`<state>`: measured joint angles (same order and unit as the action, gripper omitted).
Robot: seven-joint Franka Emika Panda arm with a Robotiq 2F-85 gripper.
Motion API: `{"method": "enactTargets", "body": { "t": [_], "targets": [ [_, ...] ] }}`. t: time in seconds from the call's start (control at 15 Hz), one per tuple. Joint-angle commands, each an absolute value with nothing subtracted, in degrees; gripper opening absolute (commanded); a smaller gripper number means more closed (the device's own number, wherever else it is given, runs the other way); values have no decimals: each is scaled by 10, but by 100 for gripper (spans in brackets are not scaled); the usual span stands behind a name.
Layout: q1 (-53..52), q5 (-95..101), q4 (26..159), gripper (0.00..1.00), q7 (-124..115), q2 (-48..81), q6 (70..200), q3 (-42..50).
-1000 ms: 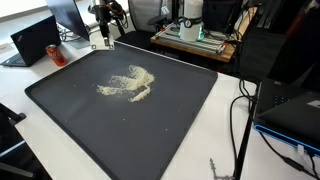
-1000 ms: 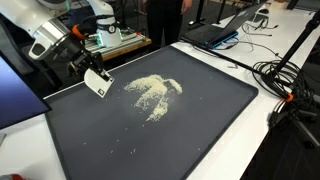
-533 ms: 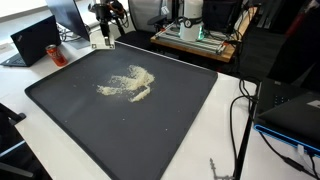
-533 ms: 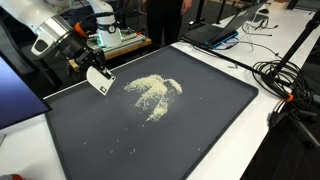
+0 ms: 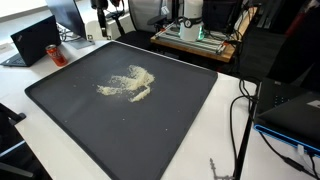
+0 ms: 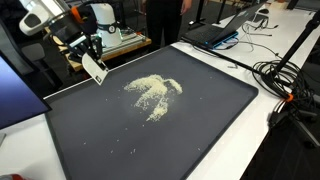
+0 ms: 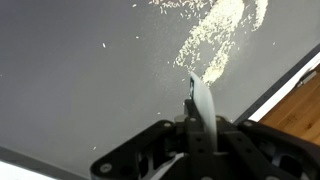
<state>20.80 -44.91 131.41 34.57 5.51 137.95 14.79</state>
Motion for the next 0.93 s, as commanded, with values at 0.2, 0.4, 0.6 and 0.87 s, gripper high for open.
{"method": "enactTargets", "body": {
  "t": [0.2, 0.4, 0.6, 0.87],
  "targets": [
    [196, -320, 1357, 1, 308, -57, 1364, 160],
    [186, -288, 1367, 1, 305, -96, 1365, 159],
    [170, -253, 1382, 1, 303, -135, 1376, 157],
    [139, -182, 1407, 1, 314, -189, 1402, 146]
  ]
}}
